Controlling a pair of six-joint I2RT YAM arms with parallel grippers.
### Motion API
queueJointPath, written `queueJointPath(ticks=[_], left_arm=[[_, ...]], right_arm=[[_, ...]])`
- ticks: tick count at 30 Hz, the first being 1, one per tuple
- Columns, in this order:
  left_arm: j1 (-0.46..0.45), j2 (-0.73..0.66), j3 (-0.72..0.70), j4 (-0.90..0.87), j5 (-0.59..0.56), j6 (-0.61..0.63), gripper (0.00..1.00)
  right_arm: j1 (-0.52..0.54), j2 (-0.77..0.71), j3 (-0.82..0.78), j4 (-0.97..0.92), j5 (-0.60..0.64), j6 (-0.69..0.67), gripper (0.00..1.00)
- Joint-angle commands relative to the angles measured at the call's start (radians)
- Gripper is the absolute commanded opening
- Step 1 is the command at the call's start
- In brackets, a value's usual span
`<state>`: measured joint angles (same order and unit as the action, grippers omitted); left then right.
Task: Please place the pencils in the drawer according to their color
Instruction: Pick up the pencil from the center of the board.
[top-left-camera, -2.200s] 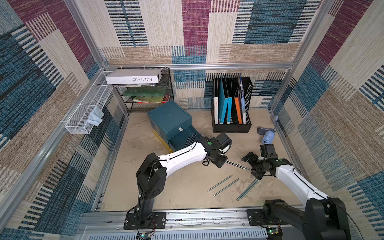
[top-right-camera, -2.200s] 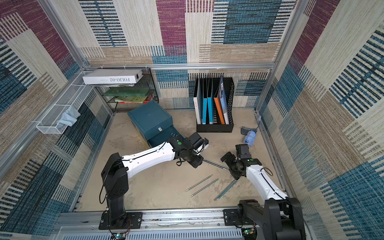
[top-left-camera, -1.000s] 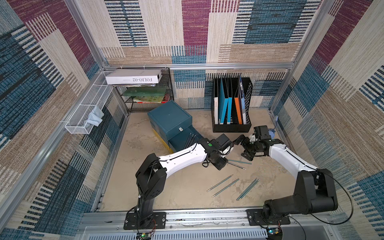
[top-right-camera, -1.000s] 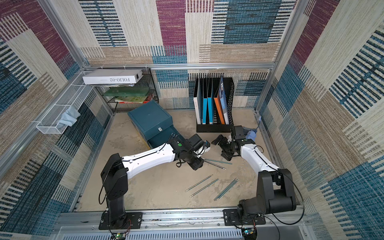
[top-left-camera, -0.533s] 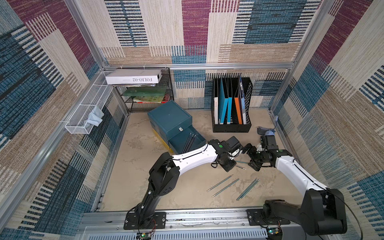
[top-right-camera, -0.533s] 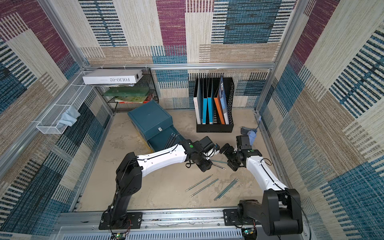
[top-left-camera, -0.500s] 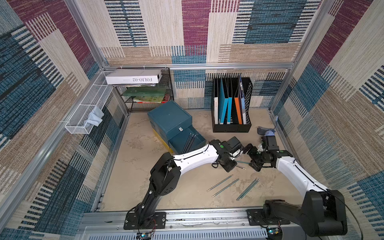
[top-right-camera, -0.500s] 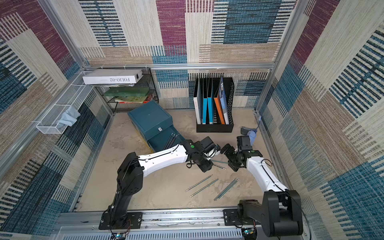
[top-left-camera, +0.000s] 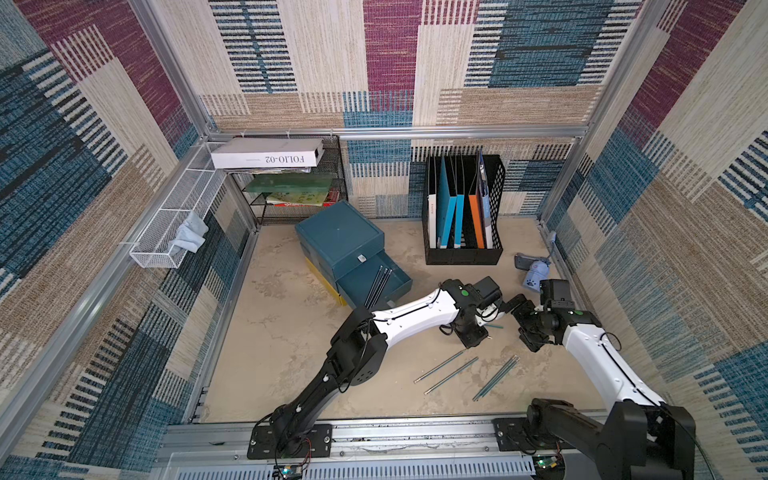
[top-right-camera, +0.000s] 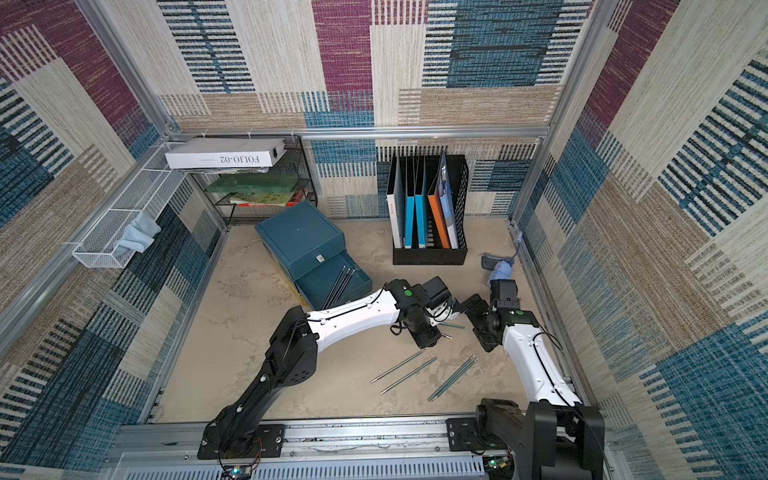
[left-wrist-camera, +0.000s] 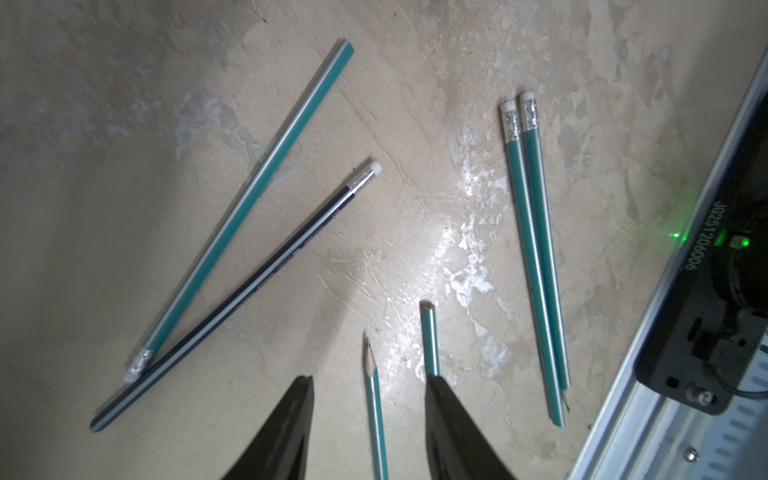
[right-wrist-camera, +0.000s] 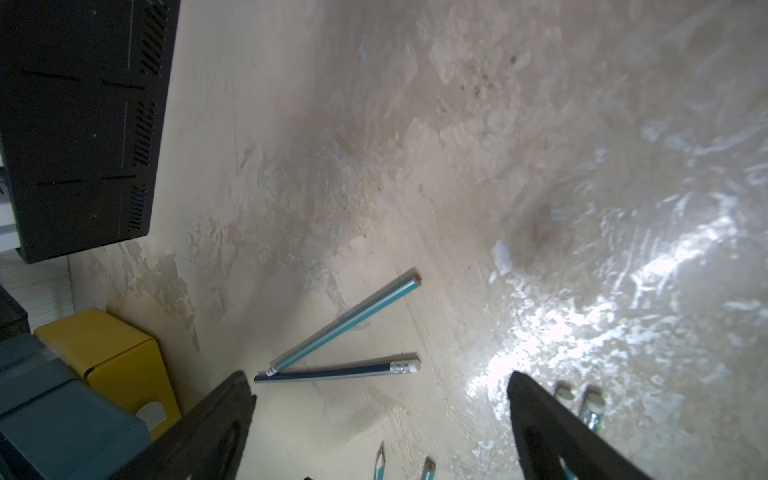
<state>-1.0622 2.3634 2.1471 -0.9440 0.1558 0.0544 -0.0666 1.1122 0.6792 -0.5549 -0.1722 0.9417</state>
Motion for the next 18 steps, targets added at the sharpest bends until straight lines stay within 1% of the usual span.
queueJointPath(ticks=[1, 8, 18], left_arm=[[0.001, 0.056, 0.054, 0.069, -0.044, 0.02, 0.48], [0.001, 0.139, 0.158, 0.066, -0.073, 0.048, 0.48], [0.004, 0.194, 0.186, 0.073, -0.121, 0.102, 0.48]], right_arm=[[0.007, -0.009, 0.0, -0.046, -0.185, -0.052, 0.99], [0.004, 0.001, 0.004, -0.052, -0.208, -0.043, 0.99], [0.004, 0.014, 0.029, -0.058, -0.24, -0.054, 0.99]])
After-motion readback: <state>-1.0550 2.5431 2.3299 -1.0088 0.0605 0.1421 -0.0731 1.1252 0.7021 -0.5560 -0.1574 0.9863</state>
